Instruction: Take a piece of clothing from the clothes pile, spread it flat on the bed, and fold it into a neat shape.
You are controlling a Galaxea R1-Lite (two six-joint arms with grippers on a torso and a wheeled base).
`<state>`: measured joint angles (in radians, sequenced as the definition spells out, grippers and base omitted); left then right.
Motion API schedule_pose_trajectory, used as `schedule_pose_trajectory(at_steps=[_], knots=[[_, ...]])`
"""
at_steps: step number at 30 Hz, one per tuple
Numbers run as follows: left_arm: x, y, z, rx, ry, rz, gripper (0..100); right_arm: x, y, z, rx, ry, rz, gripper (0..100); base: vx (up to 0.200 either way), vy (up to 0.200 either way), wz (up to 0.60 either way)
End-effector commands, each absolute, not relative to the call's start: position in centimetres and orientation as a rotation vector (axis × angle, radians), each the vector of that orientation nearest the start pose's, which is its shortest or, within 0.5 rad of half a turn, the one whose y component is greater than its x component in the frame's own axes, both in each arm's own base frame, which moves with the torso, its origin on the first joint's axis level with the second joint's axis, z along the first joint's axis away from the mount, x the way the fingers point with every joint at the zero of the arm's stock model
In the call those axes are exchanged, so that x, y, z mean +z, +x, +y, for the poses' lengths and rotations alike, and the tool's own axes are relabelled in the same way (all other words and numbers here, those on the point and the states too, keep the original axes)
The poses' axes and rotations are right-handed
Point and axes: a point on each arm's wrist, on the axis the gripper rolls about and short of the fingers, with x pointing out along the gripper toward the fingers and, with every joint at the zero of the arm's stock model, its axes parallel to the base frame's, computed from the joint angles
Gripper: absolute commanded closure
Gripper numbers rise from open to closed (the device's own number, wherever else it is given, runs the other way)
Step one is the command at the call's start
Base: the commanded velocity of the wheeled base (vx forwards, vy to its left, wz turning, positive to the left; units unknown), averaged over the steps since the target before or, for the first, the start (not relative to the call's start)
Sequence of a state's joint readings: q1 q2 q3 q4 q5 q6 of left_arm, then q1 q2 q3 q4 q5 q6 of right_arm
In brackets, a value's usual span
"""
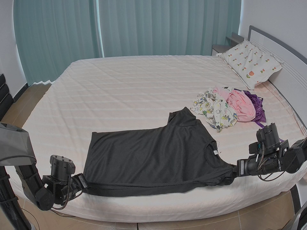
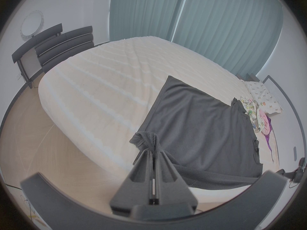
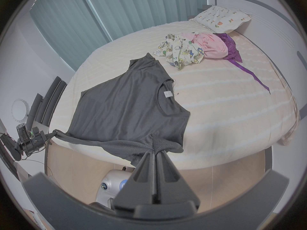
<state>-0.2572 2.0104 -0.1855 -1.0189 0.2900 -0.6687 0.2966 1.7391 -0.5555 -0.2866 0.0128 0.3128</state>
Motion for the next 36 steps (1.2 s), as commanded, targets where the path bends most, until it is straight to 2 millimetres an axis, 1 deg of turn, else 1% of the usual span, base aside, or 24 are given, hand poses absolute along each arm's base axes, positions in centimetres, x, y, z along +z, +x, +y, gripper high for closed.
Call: schedule_pose_trajectory(at_steps=[1, 2, 3, 6, 9, 10, 13, 15, 16, 17, 21, 22, 23, 26, 28, 35, 36], knots=[[0.4, 23.5, -5.3, 0.293, -0.422, 0.722, 100, 7.7, 25.2, 7.6, 0.14, 0.163, 0.936, 100, 0.0, 0.0, 0.0], [0.4, 24.0, -5.4, 0.289, -0.424, 0.712, 100, 7.6, 25.7, 7.6, 0.136, 0.166, 0.933, 100, 0.0, 0.0, 0.0], [0.4, 24.1, -5.5, 0.288, -0.424, 0.711, 100, 7.6, 25.7, 7.6, 0.136, 0.166, 0.933, 100, 0.0, 0.0, 0.0], [0.1, 25.2, -5.7, 0.285, -0.426, 0.696, 100, 7.4, 26.7, 7.7, 0.128, 0.171, 0.934, 100, 0.0, 0.0, 0.0], [-0.1, 25.7, -5.8, 0.287, -0.425, 0.691, 100, 7.1, 27.4, 7.7, 0.122, 0.173, 0.933, 100, 0.0, 0.0, 0.0], [-0.4, 26.3, -5.8, 0.294, -0.422, 0.69, 100, 6.9, 28.0, 7.7, 0.119, 0.176, 0.93, 100, 0.0, 0.0, 0.0], [-0.7, 26.7, -5.8, 0.301, -0.421, 0.69, 100, 6.6, 28.6, 7.8, 0.117, 0.176, 0.931, 100, 0.0, 0.0, 0.0], [-1.5, 27.9, -5.7, 0.345, -0.412, 0.669, 100, 6.2, 29.7, 8.0, 0.104, 0.195, 0.933, 100, 0.0, 0.0, 0.0], [-1.6, 28.1, -5.6, 0.352, -0.411, 0.667, 100, 6.1, 29.9, 8.0, 0.103, 0.198, 0.934, 100, 0.0, 0.0, 0.0], [-2.0, 28.7, -5.6, 0.361, -0.413, 0.661, 100, 5.9, 30.4, 8.2, 0.099, 0.207, 0.931, 100, 0.0, 0.0, 0.0], [-2.8, 30.1, -5.6, 0.369, -0.42, 0.65, 100, 5.1, 31.9, 8.5, 0.082, 0.234, 0.936, 100, 0.0, 0.0, 0.0], [-2.8, 30.1, -5.6, 0.369, -0.42, 0.65, 100, 5.1, 31.9, 8.5, 0.082, 0.234, 0.936, 100, 0.0, 0.0, 0.0], [-3.2, 30.6, -5.6, 0.37, -0.422, 0.649, 100, 4.8, 32.3, 8.6, 0.075, 0.244, 0.941, 100, 0.0, 0.0, 0.0], [-3.7, 31.1, -5.7, 0.37, -0.422, 0.649, 100, 4.4, 32.8, 8.8, 0.07, 0.254, 0.943, 100, 0.0, 0.0, 0.0], [-4.2, 31.9, -5.8, 0.372, -0.424, 0.643, 100, 4.0, 33.5, 9.0, 0.064, 0.265, 0.945, 100, 0.0, 0.0, 0.0], [-4.9, 33.0, -6.0, 0.372, -0.428, 0.629, 100, 3.1, 35.1, 9.4, 0.042, 0.311, 0.922, 100, 0.0, 0.0, 0.0], [-5.0, 33.3, -6.0, 0.372, -0.429, 0.626, 100, 2.8, 35.7, 9.5, 0.034, 0.328, 0.905, 100, 0.0, 0.0, 0.0]])
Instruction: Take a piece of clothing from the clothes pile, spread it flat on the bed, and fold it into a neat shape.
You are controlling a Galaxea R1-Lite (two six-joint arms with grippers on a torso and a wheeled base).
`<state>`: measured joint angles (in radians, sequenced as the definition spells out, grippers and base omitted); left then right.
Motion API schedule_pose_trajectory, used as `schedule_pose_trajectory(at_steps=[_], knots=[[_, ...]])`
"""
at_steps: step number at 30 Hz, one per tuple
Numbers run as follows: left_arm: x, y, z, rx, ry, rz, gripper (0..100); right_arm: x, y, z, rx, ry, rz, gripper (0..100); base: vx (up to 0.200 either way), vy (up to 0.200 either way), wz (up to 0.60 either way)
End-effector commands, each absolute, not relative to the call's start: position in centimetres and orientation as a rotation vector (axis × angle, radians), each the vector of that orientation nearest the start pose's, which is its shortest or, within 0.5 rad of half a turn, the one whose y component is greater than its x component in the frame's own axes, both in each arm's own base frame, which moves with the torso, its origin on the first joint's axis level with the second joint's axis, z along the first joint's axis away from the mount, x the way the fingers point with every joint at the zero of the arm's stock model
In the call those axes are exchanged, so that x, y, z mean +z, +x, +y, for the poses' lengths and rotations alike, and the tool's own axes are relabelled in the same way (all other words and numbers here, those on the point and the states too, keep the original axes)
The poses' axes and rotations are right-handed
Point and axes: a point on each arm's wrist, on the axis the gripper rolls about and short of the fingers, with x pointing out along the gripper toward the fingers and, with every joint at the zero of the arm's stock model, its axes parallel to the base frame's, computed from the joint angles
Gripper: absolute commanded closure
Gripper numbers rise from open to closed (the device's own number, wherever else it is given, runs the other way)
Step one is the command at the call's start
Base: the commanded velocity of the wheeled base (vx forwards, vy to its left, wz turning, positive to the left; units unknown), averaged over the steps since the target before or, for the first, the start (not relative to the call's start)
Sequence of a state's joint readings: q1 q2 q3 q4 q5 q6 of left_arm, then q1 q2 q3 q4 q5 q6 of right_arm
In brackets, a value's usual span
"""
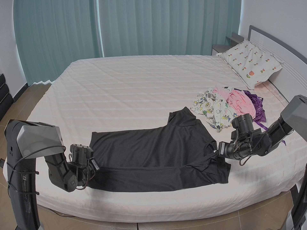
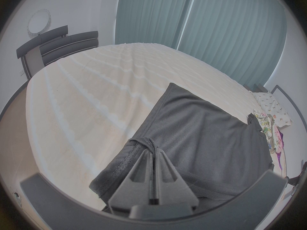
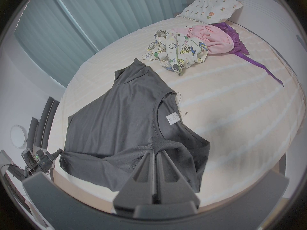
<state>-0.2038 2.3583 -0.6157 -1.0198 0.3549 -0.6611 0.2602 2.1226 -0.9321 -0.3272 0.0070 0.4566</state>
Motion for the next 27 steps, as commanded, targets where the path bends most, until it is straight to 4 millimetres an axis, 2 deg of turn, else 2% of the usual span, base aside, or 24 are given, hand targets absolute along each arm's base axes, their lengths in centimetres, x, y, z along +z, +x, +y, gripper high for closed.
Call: schedule_pose_trajectory(at_steps=[1, 6, 7, 8, 13, 18, 21, 27], knots=[[-5.0, 33.5, -6.0, 0.372, -0.432, 0.62, 100, 2.6, 35.9, 9.5, 0.033, 0.336, 0.896, 100, 0.0, 0.0, 0.0], [-5.0, 34.5, -5.9, 0.372, -0.447, 0.595, 100, 1.9, 36.2, 9.4, 0.021, 0.352, 0.896, 100, 0.0, 0.0, 0.0], [-5.0, 34.5, -6.0, 0.371, -0.45, 0.591, 100, 1.8, 36.3, 9.3, 0.021, 0.353, 0.897, 0, 0.0, 0.0, 0.0], [-5.0, 34.6, -6.0, 0.371, -0.454, 0.588, 0, 1.6, 36.5, 9.2, 0.014, 0.359, 0.896, 0, 0.0, 0.0, 0.0], [-4.6, 35.0, -5.6, 0.393, -0.518, 0.558, 0, 2.0, 37.0, 9.0, -0.024, 0.461, 0.865, 0, 0.0, 0.0, 0.0], [-3.6, 34.7, -4.0, 0.435, -0.546, 0.537, 0, 2.9, 36.9, 9.1, -0.073, 0.61, 0.835, 0, 0.0, 0.0, 0.0], [-1.8, 33.6, -2.5, 0.458, -0.614, 0.512, 0, 3.0, 36.6, 9.4, -0.128, 0.757, 0.844, 0, 0.0, 0.0, 0.0], [0.3, 31.1, -2.1, 0.385, -0.761, 0.545, 0, 1.5, 36.5, 10.2, -0.187, 0.865, 0.886, 0, 0.0, 0.0, 0.0]])
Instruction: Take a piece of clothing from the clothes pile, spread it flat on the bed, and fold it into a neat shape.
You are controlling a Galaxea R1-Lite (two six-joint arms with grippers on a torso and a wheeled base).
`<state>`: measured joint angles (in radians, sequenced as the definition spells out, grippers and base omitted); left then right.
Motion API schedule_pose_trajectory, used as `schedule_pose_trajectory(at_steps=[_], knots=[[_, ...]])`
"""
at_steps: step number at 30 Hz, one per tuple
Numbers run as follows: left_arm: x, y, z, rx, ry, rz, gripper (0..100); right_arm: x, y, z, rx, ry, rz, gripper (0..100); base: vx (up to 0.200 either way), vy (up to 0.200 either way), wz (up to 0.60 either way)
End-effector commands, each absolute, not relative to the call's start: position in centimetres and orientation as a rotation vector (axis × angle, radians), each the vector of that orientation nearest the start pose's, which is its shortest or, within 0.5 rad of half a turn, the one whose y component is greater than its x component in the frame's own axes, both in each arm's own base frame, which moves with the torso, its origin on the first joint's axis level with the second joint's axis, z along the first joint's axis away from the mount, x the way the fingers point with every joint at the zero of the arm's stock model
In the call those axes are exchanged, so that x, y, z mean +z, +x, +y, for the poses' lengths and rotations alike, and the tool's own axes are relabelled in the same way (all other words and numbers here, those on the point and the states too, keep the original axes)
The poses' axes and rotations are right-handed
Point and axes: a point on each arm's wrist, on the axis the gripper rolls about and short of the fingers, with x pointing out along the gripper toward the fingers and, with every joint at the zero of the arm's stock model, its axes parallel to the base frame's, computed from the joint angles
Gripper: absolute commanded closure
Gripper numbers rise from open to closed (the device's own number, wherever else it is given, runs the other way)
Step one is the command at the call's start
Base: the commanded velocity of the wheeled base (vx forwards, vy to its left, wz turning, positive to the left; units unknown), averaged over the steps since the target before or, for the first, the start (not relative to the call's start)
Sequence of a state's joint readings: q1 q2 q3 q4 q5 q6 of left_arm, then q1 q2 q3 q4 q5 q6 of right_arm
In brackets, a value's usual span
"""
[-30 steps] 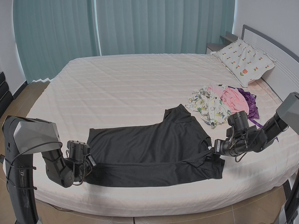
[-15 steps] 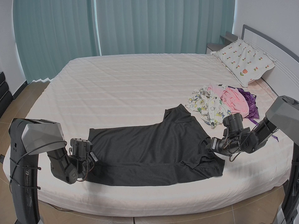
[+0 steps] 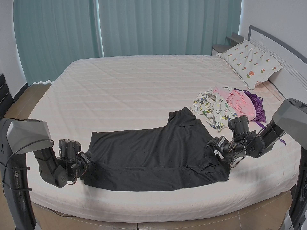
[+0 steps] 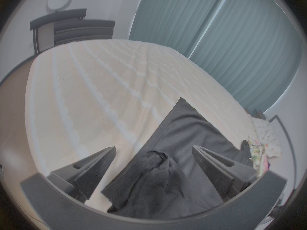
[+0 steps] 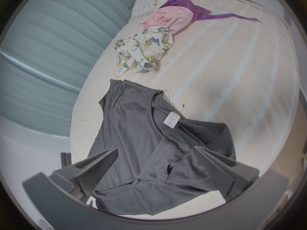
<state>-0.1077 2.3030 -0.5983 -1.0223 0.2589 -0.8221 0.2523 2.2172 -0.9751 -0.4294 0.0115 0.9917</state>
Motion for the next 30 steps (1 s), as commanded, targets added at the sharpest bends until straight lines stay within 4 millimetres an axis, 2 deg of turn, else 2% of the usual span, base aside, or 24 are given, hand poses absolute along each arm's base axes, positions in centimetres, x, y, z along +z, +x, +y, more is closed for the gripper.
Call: schedule_pose_trajectory(at_steps=[1, 4, 8, 13, 27, 28, 30], knots=[[0.3, 31.0, -2.1, 0.385, -0.768, 0.547, 0, 1.3, 36.5, 10.3, -0.186, 0.864, 0.89, 0, 0.0, 0.0, 0.0], [0.1, 30.4, -2.2, 0.374, -0.837, 0.573, 0, 0.2, 36.2, 11.3, -0.186, 0.855, 0.925, 0, 0.0, 0.0, 0.0], [-0.1, 30.1, -2.2, 0.34, -0.874, 0.61, 0, 0.0, 36.0, 12.2, -0.178, 0.857, 0.937, 0, 0.0, 0.0, 0.0], [-0.3, 30.1, -2.3, 0.342, -0.879, 0.62, 0, -0.9, 36.3, 12.6, -0.194, 0.854, 0.94, 0, 0.0, 0.0, 0.0], [-0.6, 30.1, -2.3, 0.346, -0.875, 0.629, 0, -1.5, 36.7, 13.8, -0.194, 0.827, 0.923, 0, 0.0, 0.0, 0.0], [-0.6, 30.1, -2.3, 0.346, -0.875, 0.629, 0, -1.4, 36.8, 13.8, -0.194, 0.827, 0.923, 100, 0.0, 0.0, 0.0], [-0.6, 30.1, -2.2, 0.348, -0.876, 0.628, 0, -1.4, 36.9, 13.9, -0.193, 0.826, 0.921, 100, 0.0, 0.0, 0.0]])
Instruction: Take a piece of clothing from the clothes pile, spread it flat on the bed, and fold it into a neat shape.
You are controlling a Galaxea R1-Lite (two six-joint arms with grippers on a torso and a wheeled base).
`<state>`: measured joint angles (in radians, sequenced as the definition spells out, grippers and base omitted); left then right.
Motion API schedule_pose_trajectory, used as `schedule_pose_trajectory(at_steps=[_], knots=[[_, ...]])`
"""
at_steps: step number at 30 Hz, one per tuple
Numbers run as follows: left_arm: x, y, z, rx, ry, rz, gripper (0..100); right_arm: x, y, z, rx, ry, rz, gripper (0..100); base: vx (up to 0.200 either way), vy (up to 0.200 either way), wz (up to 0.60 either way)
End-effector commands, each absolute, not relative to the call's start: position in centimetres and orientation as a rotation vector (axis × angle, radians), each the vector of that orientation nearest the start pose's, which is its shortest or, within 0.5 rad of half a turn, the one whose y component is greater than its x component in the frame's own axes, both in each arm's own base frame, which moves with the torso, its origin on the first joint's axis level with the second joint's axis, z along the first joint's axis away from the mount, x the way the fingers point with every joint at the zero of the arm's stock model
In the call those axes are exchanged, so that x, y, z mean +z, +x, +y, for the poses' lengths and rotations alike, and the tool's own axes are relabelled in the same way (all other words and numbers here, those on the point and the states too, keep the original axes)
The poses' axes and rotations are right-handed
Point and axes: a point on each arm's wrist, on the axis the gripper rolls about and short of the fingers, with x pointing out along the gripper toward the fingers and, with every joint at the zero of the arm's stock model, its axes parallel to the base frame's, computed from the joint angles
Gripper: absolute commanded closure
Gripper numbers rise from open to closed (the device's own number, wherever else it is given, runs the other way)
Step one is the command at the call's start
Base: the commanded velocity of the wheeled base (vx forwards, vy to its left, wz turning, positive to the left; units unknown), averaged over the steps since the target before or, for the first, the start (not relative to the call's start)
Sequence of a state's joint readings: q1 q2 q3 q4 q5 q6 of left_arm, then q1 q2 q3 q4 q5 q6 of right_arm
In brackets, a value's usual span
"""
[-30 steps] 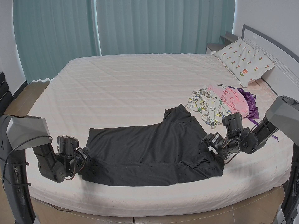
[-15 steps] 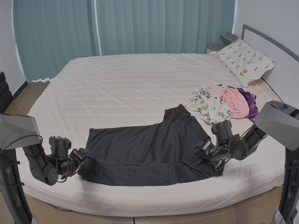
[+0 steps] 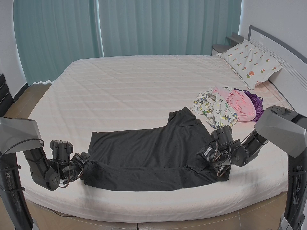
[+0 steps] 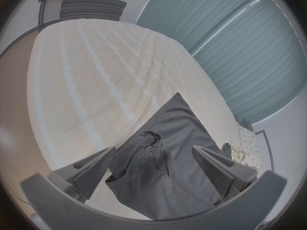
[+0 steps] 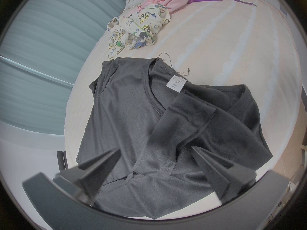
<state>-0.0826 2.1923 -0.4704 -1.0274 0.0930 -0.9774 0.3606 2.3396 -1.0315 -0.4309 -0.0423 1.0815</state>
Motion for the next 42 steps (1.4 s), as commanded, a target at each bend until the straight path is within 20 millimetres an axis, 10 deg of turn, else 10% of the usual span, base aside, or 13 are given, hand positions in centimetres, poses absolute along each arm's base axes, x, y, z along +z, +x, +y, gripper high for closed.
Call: schedule_pose_trajectory(at_steps=[1, 22, 36, 37, 42], knots=[[-0.6, 30.1, -2.2, 0.348, -0.877, 0.628, 0, -1.4, 36.8, 13.9, -0.195, 0.824, 0.923, 100, 0.0, 0.0, 0.0], [-0.8, 30.0, -2.3, 0.351, -0.873, 0.635, 0, 5.0, 33.2, 13.3, -0.192, 0.785, 0.877, 100, 0.0, 0.0, 0.0], [-0.9, 29.9, -2.3, 0.351, -0.872, 0.638, 0, 4.5, 28.9, 13.6, -0.203, 0.693, 0.944, 100, 0.0, 0.0, 0.0], [-0.9, 29.9, -2.3, 0.353, -0.871, 0.637, 0, 4.2, 28.5, 13.5, -0.206, 0.681, 0.954, 0, 0.0, 0.0, 0.0], [-0.8, 29.9, -2.3, 0.35, -0.872, 0.637, 0, 3.7, 26.4, 13.0, -0.187, 0.617, 1.004, 0, 0.0, 0.0, 0.0]])
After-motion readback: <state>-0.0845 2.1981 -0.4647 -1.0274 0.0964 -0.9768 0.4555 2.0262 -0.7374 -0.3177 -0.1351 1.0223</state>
